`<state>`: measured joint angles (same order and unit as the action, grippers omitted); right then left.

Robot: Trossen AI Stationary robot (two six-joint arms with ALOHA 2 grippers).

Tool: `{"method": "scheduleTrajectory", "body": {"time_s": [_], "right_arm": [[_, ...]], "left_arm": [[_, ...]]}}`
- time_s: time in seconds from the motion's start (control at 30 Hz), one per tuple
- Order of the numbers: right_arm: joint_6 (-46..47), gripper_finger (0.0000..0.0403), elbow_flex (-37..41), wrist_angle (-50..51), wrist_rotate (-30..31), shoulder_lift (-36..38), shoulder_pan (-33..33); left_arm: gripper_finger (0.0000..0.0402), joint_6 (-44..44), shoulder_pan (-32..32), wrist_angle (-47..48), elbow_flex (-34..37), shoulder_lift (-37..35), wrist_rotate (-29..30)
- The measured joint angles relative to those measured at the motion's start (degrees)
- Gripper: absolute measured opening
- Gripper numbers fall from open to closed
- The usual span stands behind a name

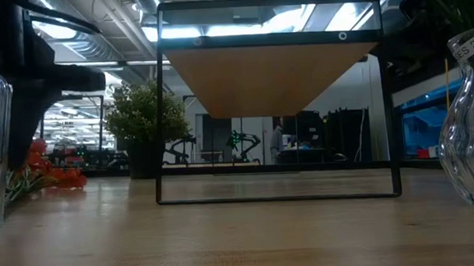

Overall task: Pick and place flowers into a vace then onto a shelf
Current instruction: Put the orange flowers into the left transparent flower vase

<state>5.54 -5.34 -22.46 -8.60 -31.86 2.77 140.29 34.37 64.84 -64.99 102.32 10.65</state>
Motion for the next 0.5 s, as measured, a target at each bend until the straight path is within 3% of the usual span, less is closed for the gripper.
{"method": "scheduleTrajectory", "body": {"time_s": [0.5], "right_arm": [[0.22,0.0000,0.00,0.00,0.00,0.00,0.02]], "left_arm": [[0.0175,0.39,-0.10,-2.62,2.22,0.24,1.68]]}}
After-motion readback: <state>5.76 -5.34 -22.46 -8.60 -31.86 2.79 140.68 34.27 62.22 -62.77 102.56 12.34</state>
